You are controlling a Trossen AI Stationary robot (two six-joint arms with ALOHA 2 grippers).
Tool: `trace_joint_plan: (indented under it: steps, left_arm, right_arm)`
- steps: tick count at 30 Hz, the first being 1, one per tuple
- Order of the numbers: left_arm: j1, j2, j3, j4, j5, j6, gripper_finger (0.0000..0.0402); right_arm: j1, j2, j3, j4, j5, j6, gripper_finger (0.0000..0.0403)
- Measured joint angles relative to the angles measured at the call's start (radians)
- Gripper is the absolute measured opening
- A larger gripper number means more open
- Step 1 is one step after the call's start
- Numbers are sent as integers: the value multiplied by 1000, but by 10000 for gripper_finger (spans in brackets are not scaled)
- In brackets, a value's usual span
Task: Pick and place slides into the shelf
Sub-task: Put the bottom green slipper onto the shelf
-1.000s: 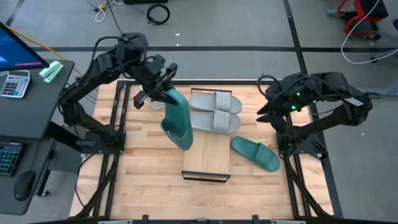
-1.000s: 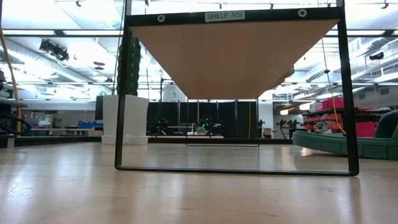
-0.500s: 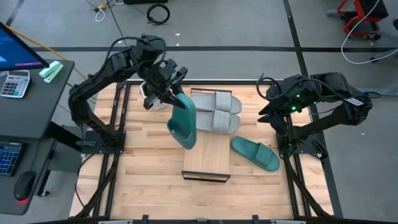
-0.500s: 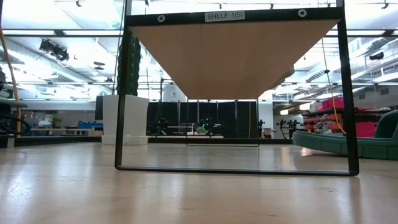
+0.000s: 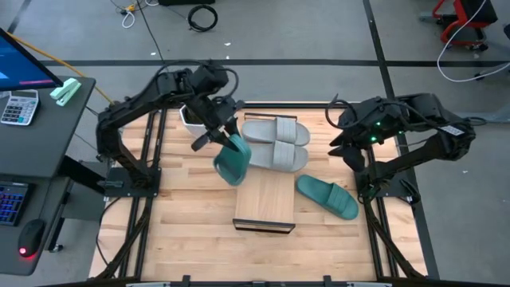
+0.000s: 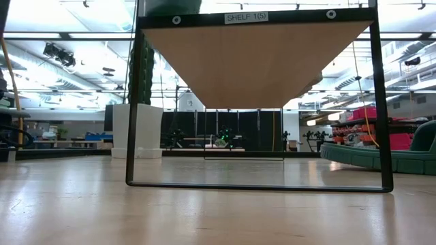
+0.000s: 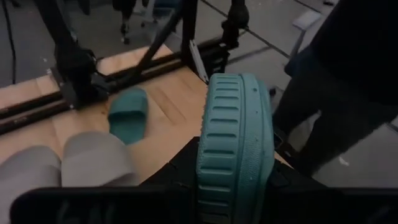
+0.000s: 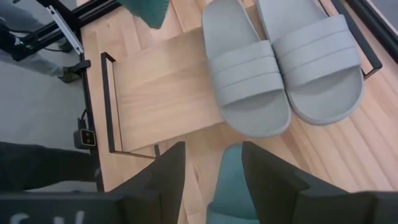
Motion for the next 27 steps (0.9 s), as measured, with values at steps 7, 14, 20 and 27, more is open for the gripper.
trace_joint_plan:
  steps: [7,14,20,27]
  left_arm:
    - [-42,22,0,-62,-7,76,84]
    - [-81,45,-1,-72,-20,111,91]
    - [-91,64,-1,-73,-33,155,87]
    - [-93,77,-1,-81,-64,164,87]
  right_arm:
    - [0,31,0,-1,0,-7,165]
    - [0,34,0,-19,-7,3,165]
    - [0,25,0,-79,-2,16,165]
    - [0,20,0,-93,3,29,165]
